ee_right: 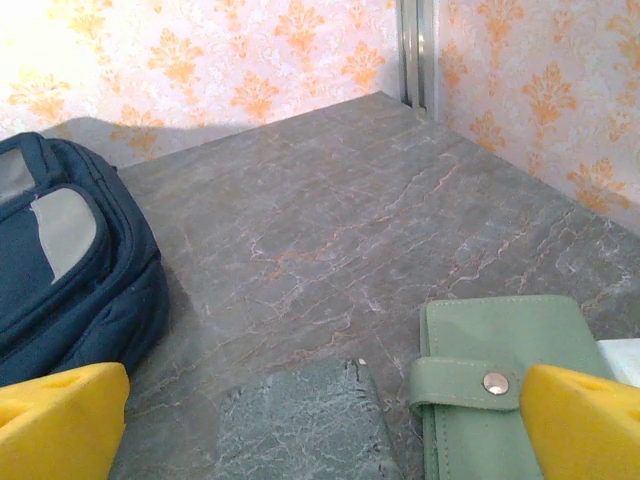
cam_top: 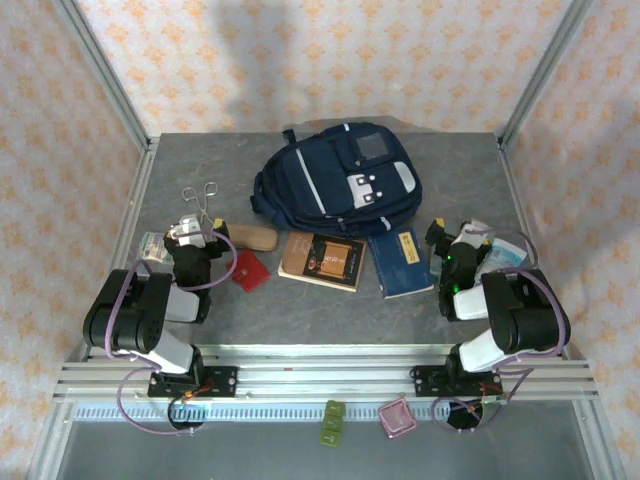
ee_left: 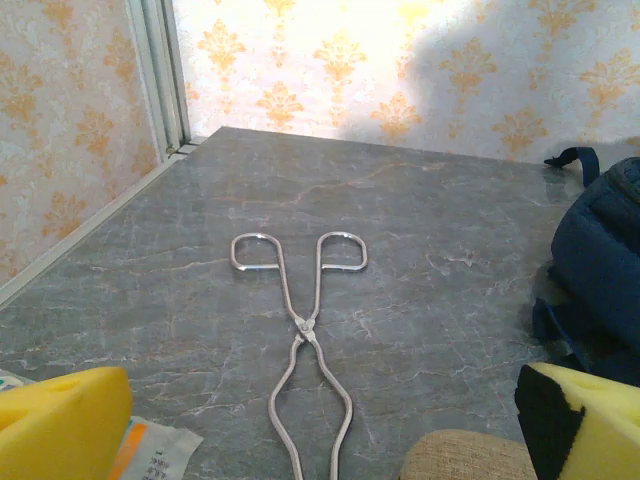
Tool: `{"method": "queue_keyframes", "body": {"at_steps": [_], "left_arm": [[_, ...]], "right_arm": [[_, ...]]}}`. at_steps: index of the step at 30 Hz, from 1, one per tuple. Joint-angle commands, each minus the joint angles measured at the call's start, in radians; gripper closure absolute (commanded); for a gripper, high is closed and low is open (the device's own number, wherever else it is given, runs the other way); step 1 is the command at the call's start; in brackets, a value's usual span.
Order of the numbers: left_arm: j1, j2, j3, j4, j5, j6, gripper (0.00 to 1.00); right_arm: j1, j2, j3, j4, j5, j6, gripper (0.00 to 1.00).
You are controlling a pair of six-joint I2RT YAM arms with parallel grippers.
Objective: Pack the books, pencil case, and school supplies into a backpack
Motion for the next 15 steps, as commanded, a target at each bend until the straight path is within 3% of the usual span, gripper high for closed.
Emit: {"method": "queue_keyframes", "body": {"at_steps": [1, 15], "left_arm": [[-0.012, 0.012, 0.022, 0.068, 0.022, 0.021, 0.00], [-0.013, 0.010, 0.025, 0.064, 0.023, 0.021, 0.00]], "right_arm": [[0.010, 0.008, 0.019, 0.068, 0.044, -0.025, 0.01], [0.009, 0.008, 0.021, 0.066, 0.044, -0.027, 0.00]]}}
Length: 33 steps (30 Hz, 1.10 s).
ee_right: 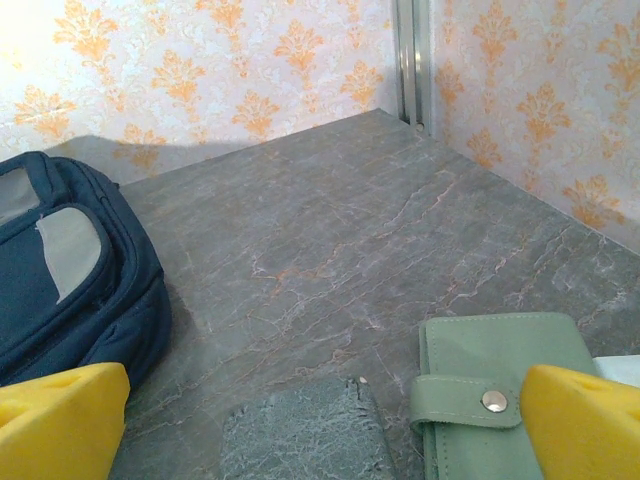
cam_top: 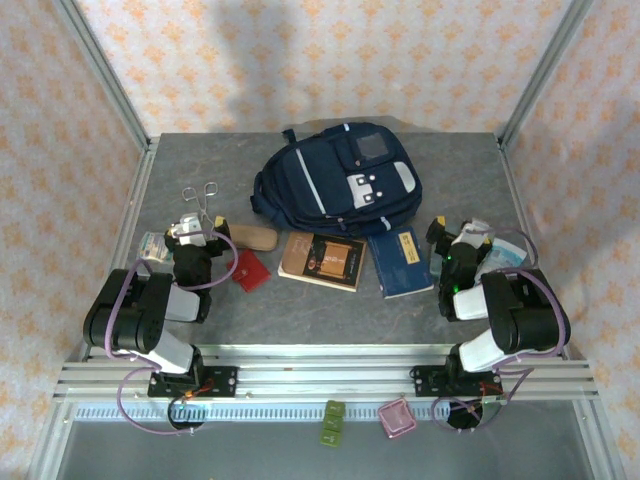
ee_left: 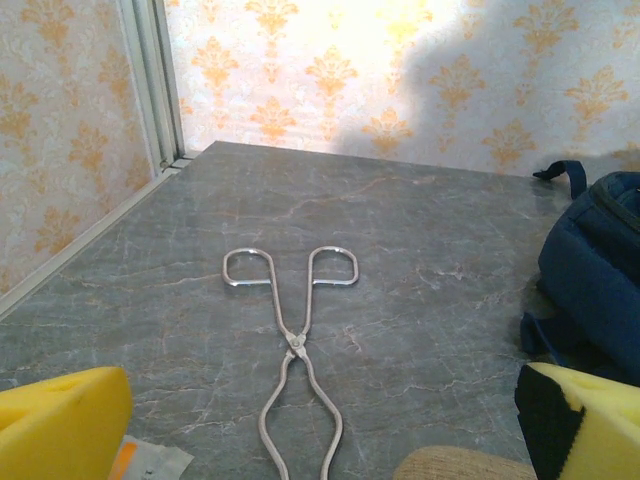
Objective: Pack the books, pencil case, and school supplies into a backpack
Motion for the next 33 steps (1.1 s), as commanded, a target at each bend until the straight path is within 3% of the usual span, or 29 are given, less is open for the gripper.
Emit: {"method": "queue_keyframes", "body": {"at_steps": [1, 15, 17, 21, 25, 27, 29, 30, 31, 32, 33], "left_arm": [[-0.005, 0.010, 0.019, 0.042, 0.020, 0.014, 0.00], [0.004, 0.010, 0.026, 0.027, 0.032, 0.003, 0.00], [0.003, 0.001, 0.030, 0.020, -0.018, -0.009, 0.00], [0.002, -0.106, 0.171, -0.321, -0.105, -0.042, 0.00], [0.000, -0.186, 0.241, -0.441, -0.140, -0.127, 0.00], [0.019, -0.245, 0.268, -0.506, -0.071, -0.306, 0.00], [0.038, -0.291, 0.290, -0.585, -0.033, -0.557, 0.00], [0.048, -0.303, 0.284, -0.562, 0.028, -0.613, 0.00], [0.050, -0.305, 0.273, -0.526, 0.080, -0.638, 0.04], [0.050, -0.304, 0.269, -0.502, 0.147, -0.655, 0.13], [0.049, -0.293, 0.282, -0.508, 0.237, -0.664, 0.25]], "right_arm": [[0.006, 0.008, 0.021, 0.040, 0.032, -0.020, 0.00], [0.006, 0.007, 0.019, 0.042, 0.033, -0.019, 0.00], [0.007, -0.009, 0.027, 0.031, 0.041, -0.019, 0.00], [0.010, -0.121, 0.191, -0.332, 0.049, -0.021, 0.00], [0.011, -0.189, 0.308, -0.500, -0.021, 0.037, 0.00], [0.008, -0.232, 0.367, -0.611, -0.029, 0.216, 0.00], [-0.008, -0.256, 0.462, -0.911, 0.047, 0.576, 0.00], [-0.033, -0.253, 0.478, -0.951, -0.047, 0.607, 0.03], [-0.051, -0.246, 0.480, -0.927, -0.171, 0.592, 0.21], [-0.058, -0.237, 0.486, -0.916, -0.279, 0.589, 0.30], [-0.058, -0.226, 0.509, -0.937, -0.394, 0.584, 0.34]]}}
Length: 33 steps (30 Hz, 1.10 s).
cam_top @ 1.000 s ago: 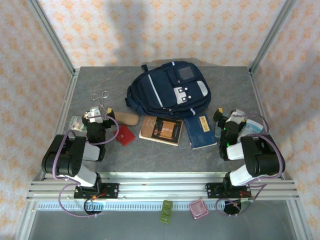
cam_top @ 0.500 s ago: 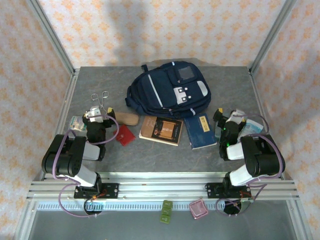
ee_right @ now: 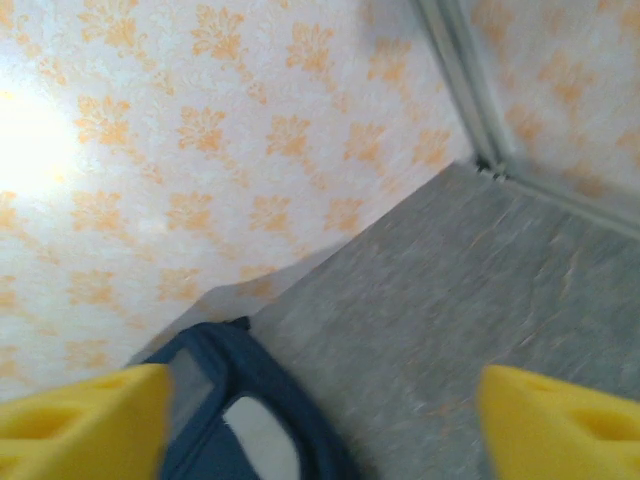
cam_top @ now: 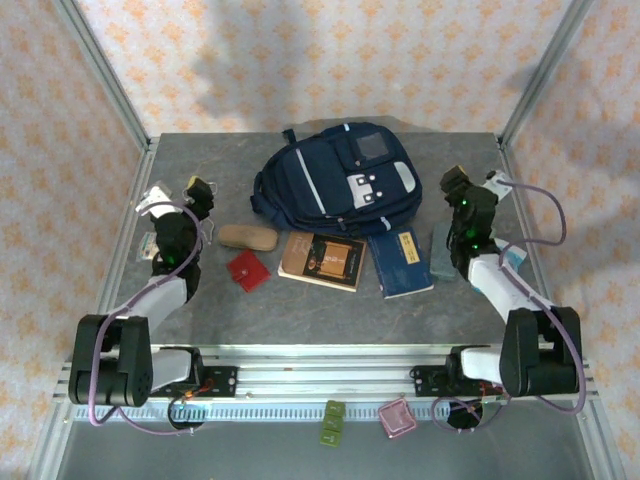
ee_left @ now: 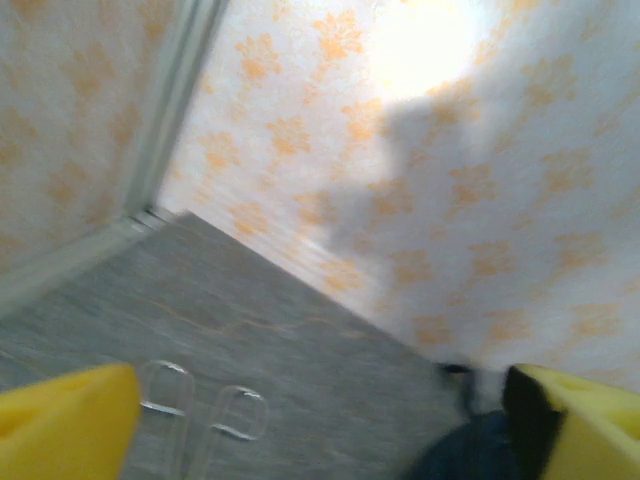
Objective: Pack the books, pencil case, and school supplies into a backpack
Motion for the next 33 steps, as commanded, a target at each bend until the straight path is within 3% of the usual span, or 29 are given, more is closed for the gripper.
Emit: {"method": "queue_keyframes", "body": {"at_steps": [1, 3, 6, 10, 13, 14, 19, 22, 28, 30, 33], "left_arm": [[0.000, 0.021, 0.041, -0.084, 0.278, -0.212, 0.32], [-0.026, 0.059, 0.107, -0.209, 0.373, -0.235, 0.39], [-0.120, 0.070, 0.131, -0.293, 0.380, -0.220, 0.38], [-0.268, 0.064, 0.128, -0.357, 0.337, -0.210, 0.39], [-0.354, 0.086, 0.127, -0.359, 0.350, -0.222, 0.60], [-0.382, 0.098, 0.137, -0.376, 0.348, -0.216, 0.61], [-0.496, 0.124, 0.183, -0.460, 0.271, -0.160, 0.56], [-0.527, 0.133, 0.179, -0.449, 0.268, -0.161, 0.56], [-0.565, 0.163, 0.187, -0.440, 0.269, -0.157, 0.56], [-0.575, 0.179, 0.199, -0.441, 0.271, -0.155, 0.56], [-0.585, 0.207, 0.217, -0.438, 0.272, -0.152, 0.55]], "right_arm": [[-0.012, 0.028, 0.052, -0.239, -0.321, 0.172, 0.33], [-0.007, 0.054, 0.095, -0.326, -0.418, 0.192, 0.28], [0.019, 0.077, 0.094, -0.379, -0.501, 0.233, 0.25], [0.057, 0.143, 0.066, -0.402, -0.545, 0.296, 0.35], [0.096, 0.219, 0.058, -0.357, -0.570, 0.324, 0.40], [0.110, 0.245, 0.062, -0.347, -0.568, 0.330, 0.39], [0.153, 0.372, 0.108, -0.315, -0.575, 0.376, 0.35], [0.168, 0.438, 0.144, -0.309, -0.563, 0.398, 0.38], [0.173, 0.524, 0.211, -0.292, -0.549, 0.432, 0.57], [0.174, 0.536, 0.221, -0.292, -0.548, 0.441, 0.69], [0.171, 0.537, 0.246, -0.293, -0.574, 0.450, 1.00]]}}
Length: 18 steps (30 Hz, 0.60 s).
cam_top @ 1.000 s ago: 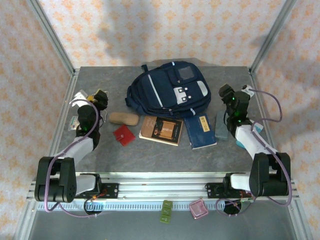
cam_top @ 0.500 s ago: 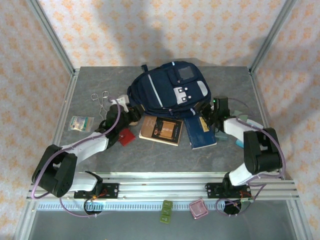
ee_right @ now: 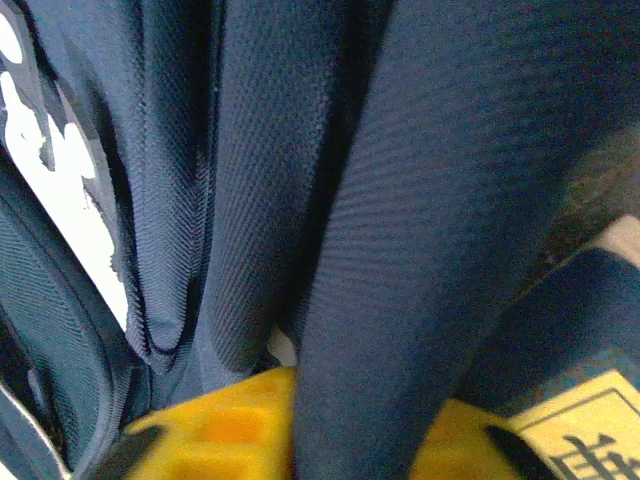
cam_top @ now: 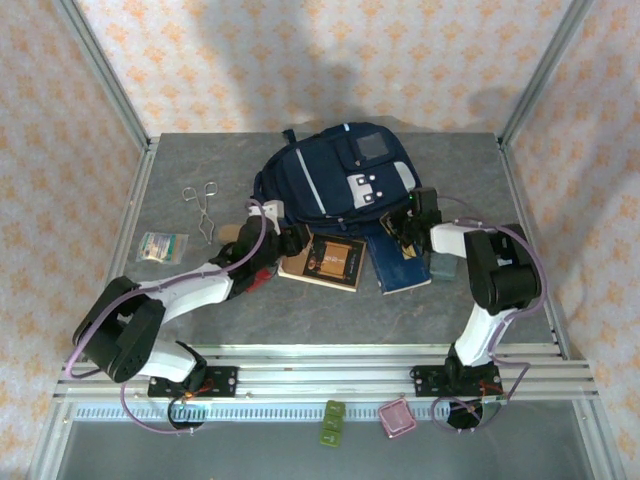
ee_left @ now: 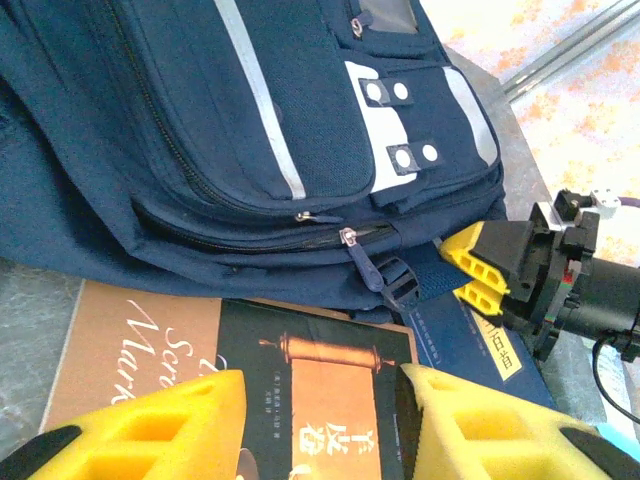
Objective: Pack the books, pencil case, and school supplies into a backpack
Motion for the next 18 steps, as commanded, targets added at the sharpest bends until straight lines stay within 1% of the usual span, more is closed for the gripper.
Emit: {"method": "queue_keyframes", "body": {"at_steps": [1, 5, 9, 14, 18], "left_arm": [[-0.014, 0.029, 0.046, -0.004, -0.005, 0.016, 0.55], [-0.016, 0.049, 0.072, 0.018, 0.015, 0.016, 0.54], [-0.017, 0.052, 0.078, 0.056, 0.042, 0.016, 0.54], [-0.021, 0.064, 0.077, 0.105, 0.080, 0.016, 0.57], [-0.047, 0.084, 0.060, 0.197, 0.104, -0.005, 0.58]], "right_arm": [[0.002, -0.004, 0.055, 0.002, -0.019, 0.021, 1.00], [0.002, -0.087, 0.129, -0.029, -0.038, 0.040, 1.00], [0.002, -0.178, 0.194, -0.071, -0.022, 0.047, 1.00], [0.003, -0.244, 0.194, -0.058, -0.027, 0.094, 1.00], [0.001, -0.275, 0.176, -0.030, -0.033, 0.141, 1.00]]}}
